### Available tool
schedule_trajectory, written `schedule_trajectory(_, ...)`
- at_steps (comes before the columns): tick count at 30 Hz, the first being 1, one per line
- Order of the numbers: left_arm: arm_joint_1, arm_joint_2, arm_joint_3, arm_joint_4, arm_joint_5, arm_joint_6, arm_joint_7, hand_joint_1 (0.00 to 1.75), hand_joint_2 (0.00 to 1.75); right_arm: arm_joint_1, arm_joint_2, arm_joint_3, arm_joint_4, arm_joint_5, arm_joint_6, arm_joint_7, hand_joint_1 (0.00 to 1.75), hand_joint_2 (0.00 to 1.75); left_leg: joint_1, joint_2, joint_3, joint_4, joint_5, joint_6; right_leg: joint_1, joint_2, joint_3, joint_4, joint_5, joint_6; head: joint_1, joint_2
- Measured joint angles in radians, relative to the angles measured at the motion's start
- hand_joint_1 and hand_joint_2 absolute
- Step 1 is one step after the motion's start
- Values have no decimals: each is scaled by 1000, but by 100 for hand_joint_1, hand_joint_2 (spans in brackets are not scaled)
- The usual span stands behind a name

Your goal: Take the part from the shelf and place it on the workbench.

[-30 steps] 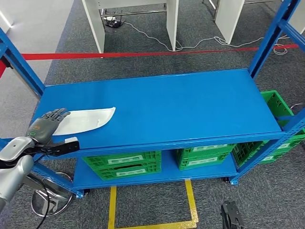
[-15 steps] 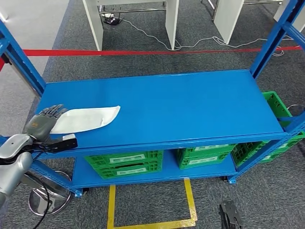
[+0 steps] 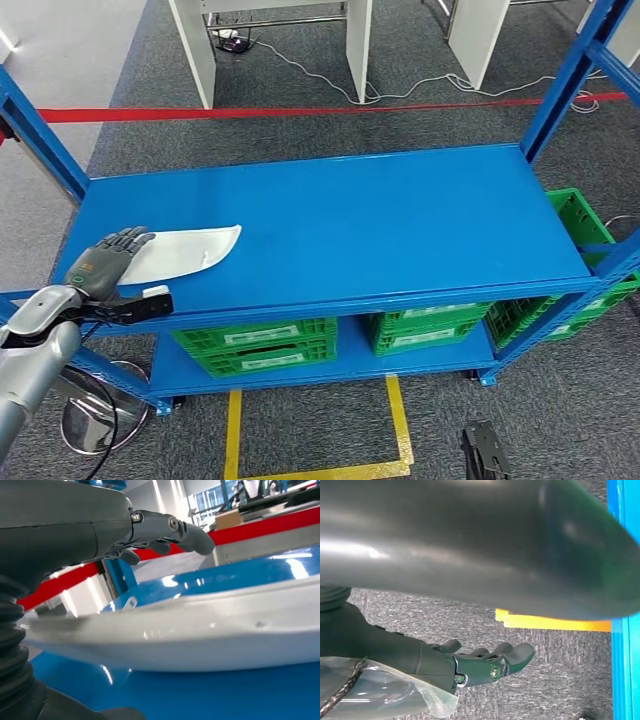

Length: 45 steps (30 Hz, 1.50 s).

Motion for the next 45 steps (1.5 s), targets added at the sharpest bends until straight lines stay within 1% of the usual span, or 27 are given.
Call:
schedule_trajectory(1,0,0,0,1,0,0,0,0,175,-1,0,0,0,0,0,0,0,0,2,0,-16,38,-24,-6,-2,0,1,-1,1,-5,-1,0)
schedule_trajectory(4,5,-1,0,6,1,0,0,0,175,0,0,0,0,0,0,0,0,0,7,0,-103,227,-107,-17,-2,0,2,-1,-1,-11,-3,0)
schedule_trajectory(5,8,-2,0,7,1,0,0,0,175,0,0,0,0,0,0,0,0,0,8,0,-120,262,-111,-18,-2,0,3,-1,-2,-12,-3,0)
schedule_trajectory(6,9,-3,0,9,1,0,0,0,175,1,0,0,0,0,0,0,0,0,8,0,-120,259,-96,-17,-2,0,4,-1,-2,-12,-3,0)
schedule_trajectory(7,9,-3,0,9,1,0,0,0,175,1,0,0,0,0,0,0,0,0,8,0,-102,217,-63,-14,-2,1,6,-1,-3,-11,-3,0)
schedule_trajectory(9,6,-3,0,10,1,0,0,0,175,0,0,0,0,0,0,0,0,87,5,0,-38,80,6,-2,-1,1,10,-1,-5,-8,-3,0)
schedule_trajectory(10,4,-3,0,10,1,0,0,0,175,-1,0,0,0,0,0,0,0,131,3,0,-12,24,24,5,0,1,10,-1,-5,-4,-3,0)
schedule_trajectory(11,2,-3,0,10,2,0,0,0,175,-1,1,0,0,0,0,0,0,175,0,0,1,-8,29,10,0,1,8,-1,-5,0,-3,0)
schedule_trajectory(14,-2,-4,1,10,4,2,-1,0,175,0,0,0,0,0,0,-1,0,175,-2,0,7,-30,27,19,-1,-1,5,-4,-4,18,-2,0)
schedule_trajectory(16,-3,-6,1,11,4,4,-3,0,175,-2,-1,0,0,0,0,-4,0,175,3,2,15,-43,33,27,-1,-2,-11,28,-28,29,0,0)
schedule_trajectory(17,-4,-8,1,11,4,5,-5,0,175,-2,-2,0,0,1,0,-5,0,175,5,2,17,-47,35,31,-1,-3,-35,75,-53,32,1,0)
schedule_trajectory(19,-3,-15,0,14,4,8,-11,0,175,-1,-2,0,1,2,1,-6,0,175,4,2,16,-47,36,34,-2,-3,-99,206,-109,37,1,0)
schedule_trajectory(20,-3,-19,0,15,4,9,-14,0,175,-1,-2,0,1,2,1,-7,0,175,3,2,16,-47,35,34,-2,-3,-124,253,-121,39,1,0)
schedule_trajectory(21,-3,-23,0,16,3,10,-17,0,175,0,-2,0,1,3,1,-7,0,175,3,2,17,-46,35,34,-2,-3,-132,266,-115,41,1,0)
schedule_trajectory(22,-2,-27,-1,17,3,11,-20,0,175,-1,-2,0,1,4,2,-7,0,175,3,1,17,-45,35,34,-2,-3,-120,238,-90,41,1,0)
schedule_trajectory(24,-3,-37,-2,18,0,11,-25,0,175,-4,-2,0,1,5,3,-7,0,175,3,1,18,-41,32,29,-3,-5,-55,106,-28,41,1,0)
schedule_trajectory(25,-3,-42,-2,18,-1,11,-30,0,175,-5,-2,0,1,6,4,-7,0,175,1,0,16,-36,29,24,-4,-4,-25,48,-9,37,1,0)
schedule_trajectory(27,-3,-54,-7,20,-6,12,-38,0,175,-7,-2,0,1,9,4,-8,0,175,-2,-2,11,-29,27,14,-1,-2,4,-1,-3,25,0,0)
schedule_trajectory(29,-3,-67,-14,22,-11,21,-40,0,175,-7,-2,0,1,12,6,-8,0,175,-2,-2,10,-27,27,7,0,-1,5,-1,-1,12,0,0)
schedule_trajectory(31,-3,-73,-18,24,-14,29,-40,0,175,-8,-2,0,1,13,6,-9,0,175,0,-2,11,-26,25,4,-2,-1,6,-2,1,5,0,0)
schedule_trajectory(36,-3,-76,-21,25,-15,33,-40,0,175,-9,-1,0,1,14,8,-9,0,175,0,-2,8,-17,16,-1,-5,-1,7,-3,2,1,0,0)
schedule_trajectory(38,-1,-87,-30,29,-16,42,-41,0,175,-9,0,0,1,15,11,-9,0,175,4,-1,-51,116,-45,-10,-4,-1,7,-4,2,-4,-4,0)
schedule_trajectory(39,-1,-95,-35,32,-16,47,-41,0,175,-9,0,0,1,16,12,-9,0,175,5,-1,-72,165,-59,-12,-4,-1,8,-3,1,-6,-6,0)
schedule_trajectory(40,-1,-102,-40,34,-17,52,-41,0,175,-9,0,0,1,17,14,-9,0,175,6,0,-81,188,-58,-10,-3,-1,9,-3,0,-8,-7,0)
schedule_trajectory(42,-6,-109,-46,34,-16,54,-42,0,175,-10,3,1,1,19,14,-9,0,175,2,0,-22,63,5,6,-1,0,10,-4,0,-6,-6,0)
schedule_trajectory(43,-9,-112,-48,34,-16,53,-42,20,175,-11,5,1,1,19,14,-9,0,175,-1,0,2,11,20,13,0,0,9,-4,0,-2,-7,0)
schedule_trajectory(45,-12,-118,-52,34,-13,43,-40,89,175,-11,8,1,1,18,14,-9,0,175,-6,0,15,-23,20,20,-1,-1,6,-5,3,9,-6,0)
